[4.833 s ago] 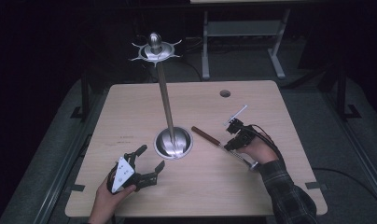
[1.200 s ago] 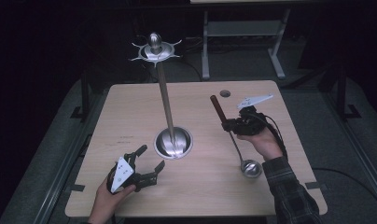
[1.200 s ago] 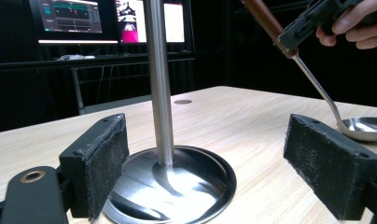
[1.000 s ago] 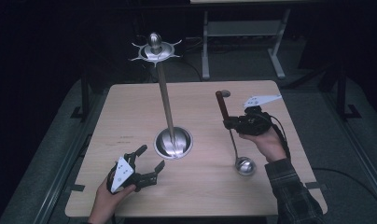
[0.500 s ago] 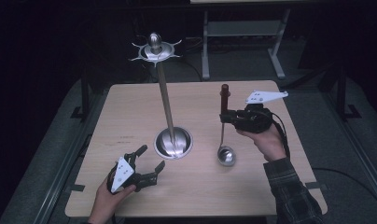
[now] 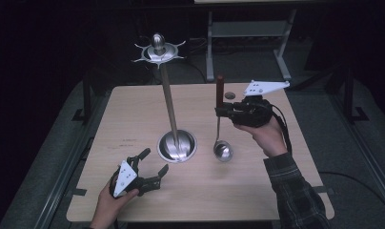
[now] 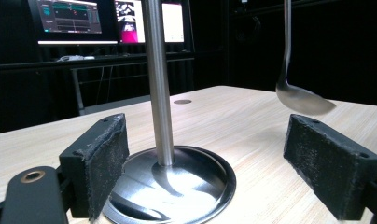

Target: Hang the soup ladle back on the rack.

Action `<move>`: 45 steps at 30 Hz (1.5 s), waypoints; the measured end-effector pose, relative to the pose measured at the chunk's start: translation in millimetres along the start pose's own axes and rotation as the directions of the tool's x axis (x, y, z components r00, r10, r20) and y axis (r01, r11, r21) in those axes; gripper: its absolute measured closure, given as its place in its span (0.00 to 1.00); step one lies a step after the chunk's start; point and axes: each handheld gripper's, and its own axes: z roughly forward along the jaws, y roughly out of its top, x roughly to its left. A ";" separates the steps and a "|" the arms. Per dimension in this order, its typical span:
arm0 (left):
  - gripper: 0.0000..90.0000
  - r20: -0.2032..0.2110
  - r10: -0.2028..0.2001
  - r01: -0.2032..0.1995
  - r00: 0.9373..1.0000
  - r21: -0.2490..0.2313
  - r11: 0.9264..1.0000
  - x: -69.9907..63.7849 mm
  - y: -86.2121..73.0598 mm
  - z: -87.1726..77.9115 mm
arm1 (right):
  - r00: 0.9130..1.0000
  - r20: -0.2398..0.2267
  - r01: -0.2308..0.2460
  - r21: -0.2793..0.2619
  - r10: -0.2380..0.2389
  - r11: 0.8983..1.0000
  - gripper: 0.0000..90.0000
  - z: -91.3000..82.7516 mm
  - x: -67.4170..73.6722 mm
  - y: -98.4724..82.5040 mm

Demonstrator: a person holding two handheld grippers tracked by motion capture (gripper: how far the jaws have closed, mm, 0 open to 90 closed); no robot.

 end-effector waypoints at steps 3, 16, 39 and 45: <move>0.15 -0.001 -0.003 0.003 1.000 0.001 1.000 0.1 0.0 0.1 | 1.000 -0.012 0.007 -0.011 -0.008 1.000 0.82 -0.2 2.4 8.1; 0.15 0.000 0.006 -0.006 1.000 0.012 1.000 0.5 0.4 -1.0 | 0.996 -0.058 0.059 -0.032 -0.061 0.998 0.82 6.4 14.6 48.2; 0.15 0.002 0.004 -0.004 1.000 0.005 1.000 -0.1 0.3 -0.7 | 0.992 -0.085 0.088 -0.018 -0.089 0.996 0.82 29.1 19.4 79.6; 0.15 0.003 0.004 -0.004 1.000 0.005 1.000 -0.1 0.3 -0.7 | 0.992 -0.089 0.092 -0.013 -0.092 0.996 0.82 34.7 19.1 83.2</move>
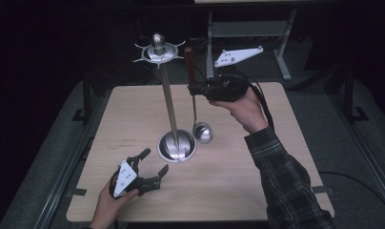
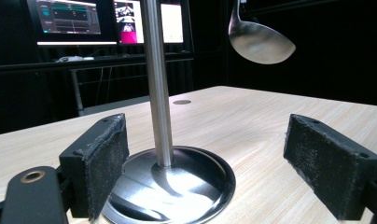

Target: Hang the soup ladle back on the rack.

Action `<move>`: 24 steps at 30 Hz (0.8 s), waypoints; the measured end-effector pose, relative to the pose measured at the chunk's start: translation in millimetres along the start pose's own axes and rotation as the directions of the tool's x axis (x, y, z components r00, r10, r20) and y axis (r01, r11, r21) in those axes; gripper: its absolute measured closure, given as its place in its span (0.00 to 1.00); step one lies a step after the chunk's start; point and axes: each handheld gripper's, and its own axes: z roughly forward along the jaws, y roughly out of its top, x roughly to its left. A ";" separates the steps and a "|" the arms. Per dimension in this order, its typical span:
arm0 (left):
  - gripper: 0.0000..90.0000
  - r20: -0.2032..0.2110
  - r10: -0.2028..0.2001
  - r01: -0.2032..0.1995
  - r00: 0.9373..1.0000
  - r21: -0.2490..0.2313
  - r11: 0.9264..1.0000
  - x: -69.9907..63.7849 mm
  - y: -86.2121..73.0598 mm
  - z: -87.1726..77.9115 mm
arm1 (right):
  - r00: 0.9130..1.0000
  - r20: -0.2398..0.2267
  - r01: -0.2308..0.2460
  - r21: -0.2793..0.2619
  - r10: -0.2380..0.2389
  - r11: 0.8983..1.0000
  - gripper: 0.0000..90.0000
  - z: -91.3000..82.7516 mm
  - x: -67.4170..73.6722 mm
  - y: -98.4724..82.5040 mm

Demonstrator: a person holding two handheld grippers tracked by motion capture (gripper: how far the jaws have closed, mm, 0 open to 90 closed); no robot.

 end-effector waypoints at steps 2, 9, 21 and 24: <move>0.15 0.000 0.002 -0.002 1.000 0.000 1.000 -0.1 0.0 0.0 | 1.000 0.001 0.001 0.002 -0.001 1.000 0.82 2.5 -0.7 0.8; 0.15 0.003 -0.006 0.006 1.000 -0.002 1.000 -1.0 -0.2 0.1 | 1.000 -0.004 -0.004 0.014 0.004 1.000 0.82 12.8 -4.3 0.3; 0.15 0.006 0.013 -0.013 1.000 0.008 1.000 -0.4 -0.1 -0.6 | 1.000 -0.012 0.015 0.017 -0.014 1.000 0.81 25.2 -5.6 0.4; 0.15 0.006 0.013 -0.013 1.000 0.007 1.000 -0.5 -0.1 -0.4 | 1.000 0.000 0.018 0.018 -0.018 1.000 0.79 25.0 -4.8 0.6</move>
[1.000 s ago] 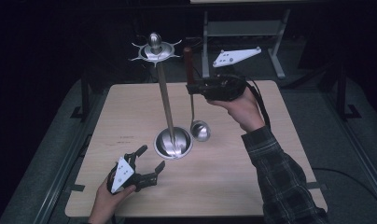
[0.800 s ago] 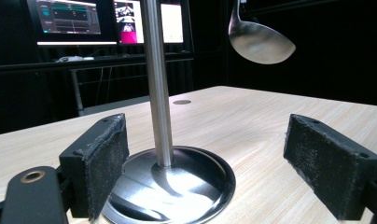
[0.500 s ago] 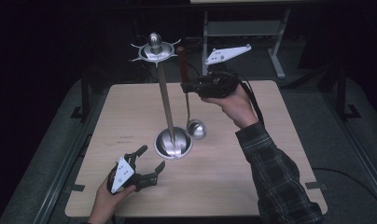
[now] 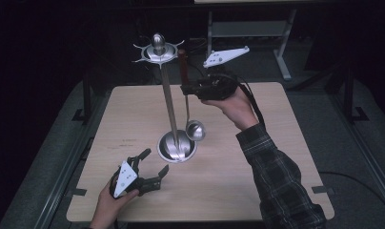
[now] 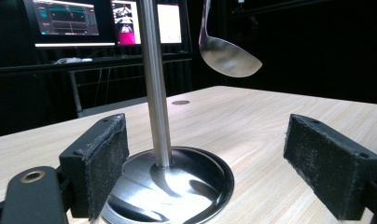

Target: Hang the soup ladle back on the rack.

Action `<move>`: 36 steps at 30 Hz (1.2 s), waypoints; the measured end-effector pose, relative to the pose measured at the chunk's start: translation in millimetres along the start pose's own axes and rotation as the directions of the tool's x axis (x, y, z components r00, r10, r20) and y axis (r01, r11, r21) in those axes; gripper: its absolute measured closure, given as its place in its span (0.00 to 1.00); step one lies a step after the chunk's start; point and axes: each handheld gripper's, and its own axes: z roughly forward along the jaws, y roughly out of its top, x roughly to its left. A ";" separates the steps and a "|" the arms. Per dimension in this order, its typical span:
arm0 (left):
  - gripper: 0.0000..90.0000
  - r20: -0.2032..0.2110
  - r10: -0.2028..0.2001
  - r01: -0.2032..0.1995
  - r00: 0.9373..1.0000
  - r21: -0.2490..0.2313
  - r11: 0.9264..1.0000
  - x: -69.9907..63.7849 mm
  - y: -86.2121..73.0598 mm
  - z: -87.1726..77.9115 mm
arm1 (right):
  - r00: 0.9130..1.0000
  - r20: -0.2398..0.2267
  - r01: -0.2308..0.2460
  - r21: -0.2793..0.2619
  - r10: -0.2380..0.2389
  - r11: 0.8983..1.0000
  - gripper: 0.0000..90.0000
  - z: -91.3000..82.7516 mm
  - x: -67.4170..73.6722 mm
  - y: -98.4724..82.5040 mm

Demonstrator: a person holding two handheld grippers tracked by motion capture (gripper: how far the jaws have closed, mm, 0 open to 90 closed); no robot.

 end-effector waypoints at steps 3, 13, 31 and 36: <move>0.15 0.000 0.000 0.000 1.000 0.001 1.000 0.1 0.0 -0.1 | 1.000 -0.002 -0.009 -0.008 0.009 1.000 0.77 -2.9 0.2 0.2; 0.15 -0.001 -0.013 0.013 1.000 -0.004 1.000 -0.5 0.1 0.8 | 1.000 0.017 -0.016 -0.015 0.016 1.000 0.68 -15.3 0.7 -7.7; 0.15 -0.010 -0.035 0.035 0.999 -0.016 0.999 0.3 -0.5 0.4 | 0.987 0.133 -0.091 0.020 0.088 0.996 0.46 -47.0 -2.0 -93.3; 0.15 -0.012 -0.043 0.043 0.999 -0.016 0.999 1.1 -0.6 0.5 | 0.983 0.141 -0.123 0.039 0.116 0.992 0.39 -54.0 -1.7 -122.4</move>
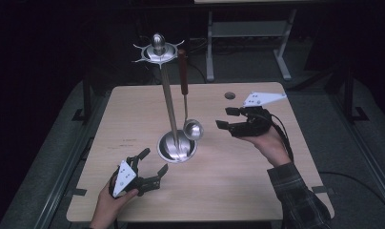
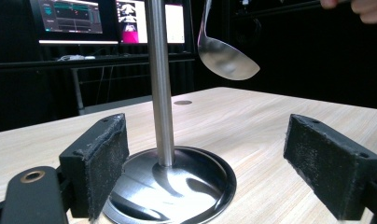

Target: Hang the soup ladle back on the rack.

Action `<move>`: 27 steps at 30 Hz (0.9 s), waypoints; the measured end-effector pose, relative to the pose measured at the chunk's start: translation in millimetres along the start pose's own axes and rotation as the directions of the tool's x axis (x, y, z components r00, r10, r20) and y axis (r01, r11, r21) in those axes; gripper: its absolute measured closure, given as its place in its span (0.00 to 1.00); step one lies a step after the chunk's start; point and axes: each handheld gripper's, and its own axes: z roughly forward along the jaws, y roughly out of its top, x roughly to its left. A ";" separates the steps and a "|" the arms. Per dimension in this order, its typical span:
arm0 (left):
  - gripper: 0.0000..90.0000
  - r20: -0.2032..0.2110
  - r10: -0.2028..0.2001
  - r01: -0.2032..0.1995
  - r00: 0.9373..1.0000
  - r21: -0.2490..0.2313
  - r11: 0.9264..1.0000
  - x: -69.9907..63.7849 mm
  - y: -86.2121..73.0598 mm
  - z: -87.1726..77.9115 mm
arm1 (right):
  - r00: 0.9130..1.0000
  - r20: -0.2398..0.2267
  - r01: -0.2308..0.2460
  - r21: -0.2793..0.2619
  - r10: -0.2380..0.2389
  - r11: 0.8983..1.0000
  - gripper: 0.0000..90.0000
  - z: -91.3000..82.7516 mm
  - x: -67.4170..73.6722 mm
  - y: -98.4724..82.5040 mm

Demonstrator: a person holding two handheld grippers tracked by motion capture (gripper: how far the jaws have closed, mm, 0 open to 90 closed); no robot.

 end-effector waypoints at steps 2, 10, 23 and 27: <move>0.15 -0.001 -0.004 0.004 1.000 0.000 1.000 -0.1 0.0 0.0 | 1.000 0.013 -0.007 0.000 0.007 1.000 0.37 -1.6 -0.6 -12.8; 0.15 -0.003 -0.008 0.008 1.000 -0.002 1.000 -0.1 -0.2 -0.3 | 0.996 0.075 -0.040 0.019 0.038 0.999 0.29 -7.3 -4.0 -59.8; 0.15 0.002 0.007 -0.007 1.000 -0.002 1.000 0.5 -0.2 -0.9 | 0.986 0.139 -0.108 0.075 0.097 0.991 0.19 -14.5 -4.1 -139.1; 0.15 0.002 0.003 -0.003 1.000 -0.003 1.000 0.0 -0.3 -1.0 | 0.977 0.181 -0.129 0.098 0.110 0.987 0.17 -21.5 -3.8 -160.4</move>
